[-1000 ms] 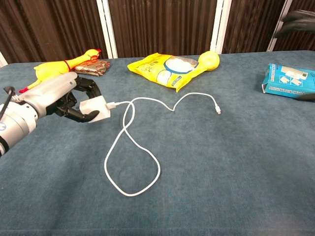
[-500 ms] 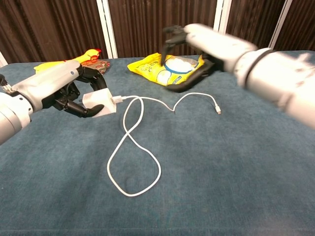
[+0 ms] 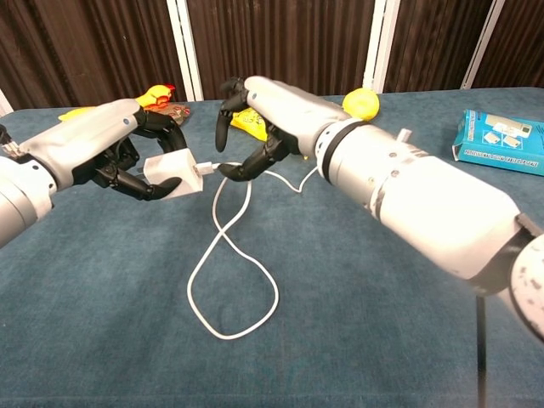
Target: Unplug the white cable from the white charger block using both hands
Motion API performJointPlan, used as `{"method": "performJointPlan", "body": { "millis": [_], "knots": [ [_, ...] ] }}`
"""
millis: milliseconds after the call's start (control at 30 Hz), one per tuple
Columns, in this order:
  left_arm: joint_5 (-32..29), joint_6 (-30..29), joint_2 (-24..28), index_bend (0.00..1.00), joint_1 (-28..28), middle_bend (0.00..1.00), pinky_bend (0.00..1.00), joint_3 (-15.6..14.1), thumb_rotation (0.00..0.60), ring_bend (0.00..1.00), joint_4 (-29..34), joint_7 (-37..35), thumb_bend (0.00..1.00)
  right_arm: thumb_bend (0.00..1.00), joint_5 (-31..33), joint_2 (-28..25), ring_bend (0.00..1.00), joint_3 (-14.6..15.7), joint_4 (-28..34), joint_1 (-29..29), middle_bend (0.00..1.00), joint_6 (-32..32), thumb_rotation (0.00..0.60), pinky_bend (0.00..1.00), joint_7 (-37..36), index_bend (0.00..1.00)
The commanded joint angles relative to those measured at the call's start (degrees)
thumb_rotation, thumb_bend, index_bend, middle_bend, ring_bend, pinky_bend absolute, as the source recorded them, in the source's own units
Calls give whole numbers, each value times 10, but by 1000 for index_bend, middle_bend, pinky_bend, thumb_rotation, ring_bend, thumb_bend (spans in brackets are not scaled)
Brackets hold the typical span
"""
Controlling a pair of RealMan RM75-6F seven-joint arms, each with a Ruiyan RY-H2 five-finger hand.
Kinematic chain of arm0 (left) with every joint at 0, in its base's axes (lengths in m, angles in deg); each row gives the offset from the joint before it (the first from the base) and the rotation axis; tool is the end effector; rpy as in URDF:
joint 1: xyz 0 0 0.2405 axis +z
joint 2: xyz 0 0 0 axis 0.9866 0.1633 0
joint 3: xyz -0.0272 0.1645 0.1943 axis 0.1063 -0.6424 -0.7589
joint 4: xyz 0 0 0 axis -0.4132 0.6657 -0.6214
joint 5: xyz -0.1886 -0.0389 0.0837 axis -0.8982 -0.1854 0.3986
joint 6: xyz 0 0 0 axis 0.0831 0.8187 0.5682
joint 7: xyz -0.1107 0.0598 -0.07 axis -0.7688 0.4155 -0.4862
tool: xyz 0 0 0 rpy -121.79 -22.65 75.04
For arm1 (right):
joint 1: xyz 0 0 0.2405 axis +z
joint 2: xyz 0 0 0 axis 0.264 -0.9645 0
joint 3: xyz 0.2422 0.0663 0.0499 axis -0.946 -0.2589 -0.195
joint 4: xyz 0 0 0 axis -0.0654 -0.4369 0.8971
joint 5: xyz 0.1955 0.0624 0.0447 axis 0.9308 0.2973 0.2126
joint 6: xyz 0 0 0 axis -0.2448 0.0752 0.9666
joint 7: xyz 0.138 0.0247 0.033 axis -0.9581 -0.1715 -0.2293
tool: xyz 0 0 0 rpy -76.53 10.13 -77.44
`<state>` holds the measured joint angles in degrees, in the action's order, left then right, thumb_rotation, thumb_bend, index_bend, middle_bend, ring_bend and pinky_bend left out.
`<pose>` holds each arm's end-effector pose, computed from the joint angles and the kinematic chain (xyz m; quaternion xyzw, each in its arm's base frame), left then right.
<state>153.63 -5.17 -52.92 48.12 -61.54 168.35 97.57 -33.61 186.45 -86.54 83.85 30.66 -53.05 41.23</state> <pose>-0.1250 0.2895 -0.0072 -0.6658 -0.3917 -0.4772 0.4189 -0.0230 -0.3163 -0.0682 0.6851 -0.4106 0.5057 0.3261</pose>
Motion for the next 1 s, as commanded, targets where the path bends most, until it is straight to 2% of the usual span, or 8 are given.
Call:
{"method": "performJointPlan", "body": {
  "millis": [33,500,1000],
  "knots": [
    [-2,1,2,771,0,828,1000,0,600,1000,0,0,573,453,1,4,0,3,-4,4,134,-2,600,0,4,630],
    [10,-7,11,771,2,835,1000,-7,600,1000,15,1,572,457,-2,26,0,7,-21,18,140,-24,600,0,12,634],
    [5,-9,7,771,2,836,1000,-8,600,1000,14,3,571,478,15,42,0,5,-37,30,150,-19,600,0,5,648]
  ]
}}
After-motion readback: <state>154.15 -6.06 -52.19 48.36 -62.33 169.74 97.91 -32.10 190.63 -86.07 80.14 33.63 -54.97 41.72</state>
